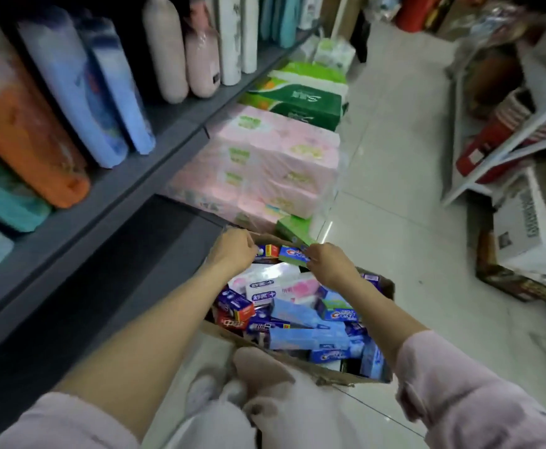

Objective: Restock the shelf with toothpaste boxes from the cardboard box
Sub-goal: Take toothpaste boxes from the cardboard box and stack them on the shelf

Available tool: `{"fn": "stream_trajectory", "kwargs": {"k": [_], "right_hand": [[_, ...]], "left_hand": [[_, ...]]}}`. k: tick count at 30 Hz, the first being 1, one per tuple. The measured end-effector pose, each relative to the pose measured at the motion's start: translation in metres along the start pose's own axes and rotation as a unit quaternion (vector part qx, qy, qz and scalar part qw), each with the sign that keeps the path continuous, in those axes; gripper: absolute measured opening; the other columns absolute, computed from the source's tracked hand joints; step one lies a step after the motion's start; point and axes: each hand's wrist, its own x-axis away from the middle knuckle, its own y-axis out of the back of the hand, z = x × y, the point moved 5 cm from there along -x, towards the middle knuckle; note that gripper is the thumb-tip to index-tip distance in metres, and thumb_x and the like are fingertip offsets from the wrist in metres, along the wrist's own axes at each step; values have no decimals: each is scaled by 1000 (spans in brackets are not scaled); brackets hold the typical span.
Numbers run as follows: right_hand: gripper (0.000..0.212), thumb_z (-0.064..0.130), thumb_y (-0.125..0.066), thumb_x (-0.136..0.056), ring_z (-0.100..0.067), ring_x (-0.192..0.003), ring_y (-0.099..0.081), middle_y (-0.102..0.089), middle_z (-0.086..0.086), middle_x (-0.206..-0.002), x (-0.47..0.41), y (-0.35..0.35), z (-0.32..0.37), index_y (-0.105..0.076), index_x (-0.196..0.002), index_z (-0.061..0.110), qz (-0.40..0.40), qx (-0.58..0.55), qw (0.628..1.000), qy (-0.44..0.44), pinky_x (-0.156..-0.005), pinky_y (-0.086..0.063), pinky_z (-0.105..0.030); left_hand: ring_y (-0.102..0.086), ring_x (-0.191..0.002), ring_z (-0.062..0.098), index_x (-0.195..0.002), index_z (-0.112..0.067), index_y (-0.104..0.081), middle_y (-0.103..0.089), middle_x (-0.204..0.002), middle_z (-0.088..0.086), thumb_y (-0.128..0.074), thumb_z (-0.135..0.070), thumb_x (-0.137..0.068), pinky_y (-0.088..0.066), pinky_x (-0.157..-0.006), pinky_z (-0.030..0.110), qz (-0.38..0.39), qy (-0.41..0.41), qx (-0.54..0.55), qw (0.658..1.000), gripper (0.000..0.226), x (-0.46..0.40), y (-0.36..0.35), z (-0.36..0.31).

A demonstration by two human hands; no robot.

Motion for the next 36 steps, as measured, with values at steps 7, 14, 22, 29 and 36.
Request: {"fn": "stream_trajectory", "kwargs": {"k": [7,14,22,29,36], "right_hand": [[56,18,-54,-91,-32,-128,-35,-34,-15,-140,-74,-49,-66,-33,-142,9,6,-25,998,-60,-102,-37,-41],[84,32,-59,-91,-34,-142,-19,-16,-19,-154,-135,-94,-108,-5,-152,10,47,-37,996,-71,-114,-21,-38],[52,33,-53,-94,-35,-118,-40,-41,-21,-128,-149,-118,-128,-37,-128,-4,11,-3,994,-105,-99,-34,-38],[52,34,-56,-90,-30,-115,-42,-43,-16,-124,-149,-117,-135,-38,-125,-1,-13,-59,992,-109,-96,-37,-36],[32,21,-55,-92,-29,-98,-51,-46,-14,-105,-141,-115,-135,-41,-111,-1,-37,-225,962,-148,-71,-39,-33]], "left_hand": [[-53,-116,30,-114,-12,-62,-59,-123,11,-52,-20,-91,-46,-95,44,53,-47,-69,995,27,-104,-95,-1],[-47,-123,27,-134,-23,-50,-51,-135,5,-48,-20,-93,-41,-95,42,122,-120,-155,973,41,-168,-174,0],[-36,-128,24,-143,-24,-30,-39,-144,0,-64,-25,-86,-31,-96,41,83,-135,-264,952,66,-174,-212,-3],[-41,-119,23,-127,-22,-42,-49,-130,-1,-72,-42,-77,-32,-93,37,54,-165,-308,935,62,-177,-222,-12],[-43,-121,25,-127,-21,-47,-48,-133,1,-64,-39,-85,-34,-97,41,85,-197,-182,960,48,-168,-211,1]]}}
